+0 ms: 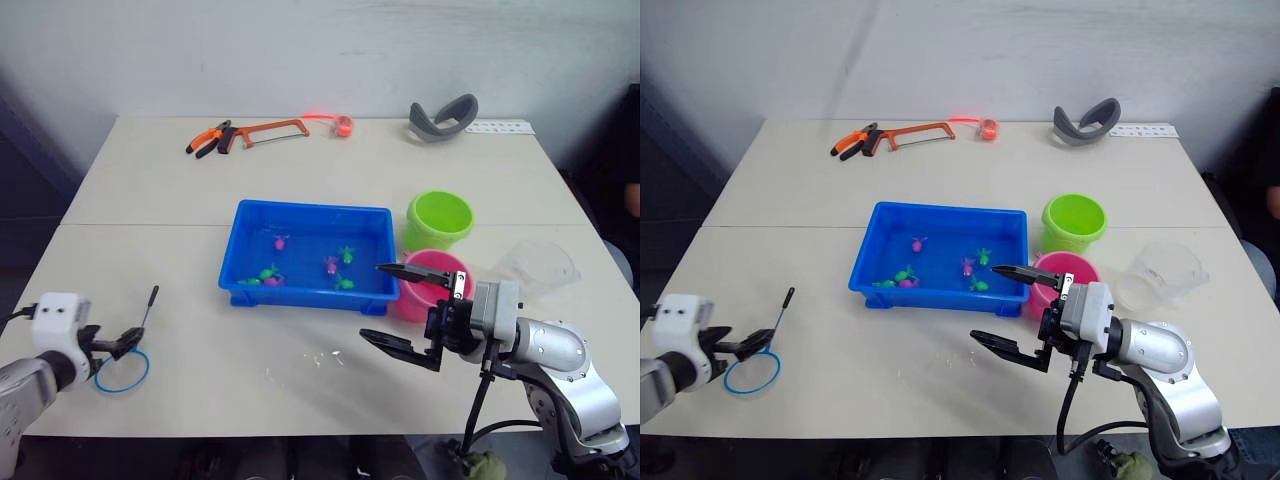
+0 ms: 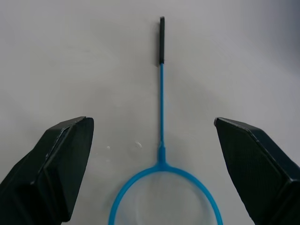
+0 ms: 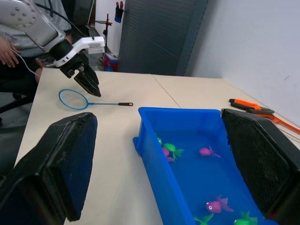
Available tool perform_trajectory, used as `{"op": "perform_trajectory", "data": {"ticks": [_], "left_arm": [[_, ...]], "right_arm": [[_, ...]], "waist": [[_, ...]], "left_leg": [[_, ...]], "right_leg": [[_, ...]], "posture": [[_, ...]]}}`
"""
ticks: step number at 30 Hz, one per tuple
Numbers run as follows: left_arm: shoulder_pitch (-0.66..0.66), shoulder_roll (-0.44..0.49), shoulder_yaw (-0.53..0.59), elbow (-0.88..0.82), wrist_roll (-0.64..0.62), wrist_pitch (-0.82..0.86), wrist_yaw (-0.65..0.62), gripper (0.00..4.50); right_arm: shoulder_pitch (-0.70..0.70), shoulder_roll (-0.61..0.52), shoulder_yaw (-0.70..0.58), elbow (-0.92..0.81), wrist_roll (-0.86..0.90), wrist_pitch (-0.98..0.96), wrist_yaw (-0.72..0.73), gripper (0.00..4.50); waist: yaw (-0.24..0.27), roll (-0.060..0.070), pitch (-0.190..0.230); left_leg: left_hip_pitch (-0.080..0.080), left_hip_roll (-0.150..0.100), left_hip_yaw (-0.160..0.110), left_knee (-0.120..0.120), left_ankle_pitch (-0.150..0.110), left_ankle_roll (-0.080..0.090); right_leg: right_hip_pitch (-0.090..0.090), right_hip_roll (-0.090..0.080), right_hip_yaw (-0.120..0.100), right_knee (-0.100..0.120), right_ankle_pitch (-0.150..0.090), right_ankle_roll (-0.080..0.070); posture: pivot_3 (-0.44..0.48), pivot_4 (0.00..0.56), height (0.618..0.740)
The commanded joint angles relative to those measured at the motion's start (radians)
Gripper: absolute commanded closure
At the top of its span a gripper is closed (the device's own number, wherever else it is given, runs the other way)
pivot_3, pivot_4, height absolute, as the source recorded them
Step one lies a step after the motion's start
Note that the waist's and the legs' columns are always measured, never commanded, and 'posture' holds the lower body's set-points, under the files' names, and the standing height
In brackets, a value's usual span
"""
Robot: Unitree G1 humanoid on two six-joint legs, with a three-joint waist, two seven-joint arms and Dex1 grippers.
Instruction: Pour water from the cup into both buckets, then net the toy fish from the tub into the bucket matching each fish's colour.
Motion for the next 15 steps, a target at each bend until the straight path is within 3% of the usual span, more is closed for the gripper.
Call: {"op": "perform_trajectory", "data": {"ticks": [1, 8, 15], "left_arm": [[-0.075, 0.027, -0.083, 0.089, 0.056, 0.026, -0.036, 0.00], [-0.124, 0.007, -0.147, 0.165, 0.108, 0.043, -0.075, 0.00], [-0.129, -0.030, -0.174, 0.209, 0.136, 0.042, -0.109, 3.01]], "right_arm": [[0.009, -0.010, -0.024, -0.025, -0.007, -0.028, -0.001, 0.02], [0.031, -0.010, -0.038, -0.025, -0.019, -0.048, -0.010, 0.02], [0.046, -0.009, -0.046, -0.013, -0.027, -0.074, -0.007, 0.00]], "waist": [[0.000, 0.000, 0.000], [0.001, 0.001, 0.000], [0.002, 0.005, -0.002]], "left_leg": [[0.000, 0.000, 0.000, 0.000, 0.000, 0.000], [0.001, 0.000, 0.000, 0.000, 0.001, -0.002], [0.002, 0.000, 0.001, 0.000, 0.002, -0.002]], "right_leg": [[0.000, 0.000, 0.000, 0.000, 0.000, 0.000], [0.000, 0.000, 0.000, 0.001, 0.000, 0.001], [0.000, 0.000, 0.001, 0.001, 0.000, 0.001]], "posture": [[0.000, 0.150, 0.740], [0.000, 0.150, 0.740], [0.000, 0.150, 0.740]]}}
